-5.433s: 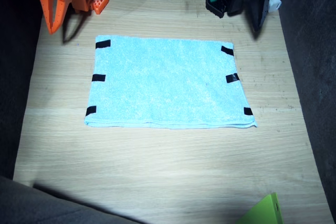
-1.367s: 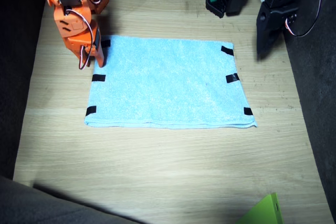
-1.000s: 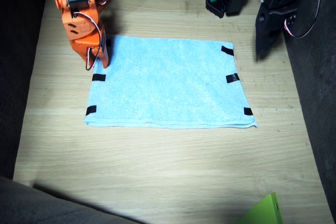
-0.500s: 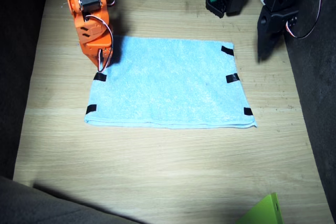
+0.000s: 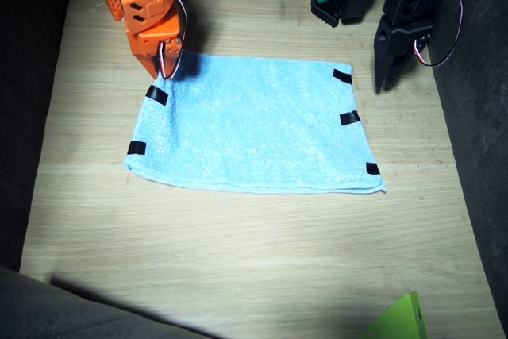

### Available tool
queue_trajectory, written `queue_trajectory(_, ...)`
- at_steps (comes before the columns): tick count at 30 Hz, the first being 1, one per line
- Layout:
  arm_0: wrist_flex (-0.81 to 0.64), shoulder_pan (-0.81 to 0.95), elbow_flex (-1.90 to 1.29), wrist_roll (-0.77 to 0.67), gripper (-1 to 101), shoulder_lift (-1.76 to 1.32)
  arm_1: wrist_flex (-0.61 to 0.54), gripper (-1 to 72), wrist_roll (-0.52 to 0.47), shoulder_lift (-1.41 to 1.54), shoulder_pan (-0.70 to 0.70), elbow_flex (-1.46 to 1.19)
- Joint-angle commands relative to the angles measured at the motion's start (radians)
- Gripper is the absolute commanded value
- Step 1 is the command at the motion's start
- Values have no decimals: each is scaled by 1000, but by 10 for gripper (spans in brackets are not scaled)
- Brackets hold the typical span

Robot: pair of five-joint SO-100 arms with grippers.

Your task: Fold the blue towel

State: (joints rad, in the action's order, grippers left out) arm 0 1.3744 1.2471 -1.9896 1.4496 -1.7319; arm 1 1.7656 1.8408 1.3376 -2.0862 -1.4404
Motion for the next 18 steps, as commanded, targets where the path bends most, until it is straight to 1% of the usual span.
queue_trajectory(1, -20, 6, -35, 12, 123, -38, 84, 0, -2, -106, -95, 127)
queue_trajectory(5, -60, 8, -94, 15, 126, -64, 173, 0, -14, -302, -161, 345)
queue_trajectory(10, -83, 3, -158, 25, 132, -117, 178, -1, -77, -416, -193, 541)
queue_trajectory(18, -126, -3, -201, 28, 141, -121, 179, -1, -120, -443, -275, 580)
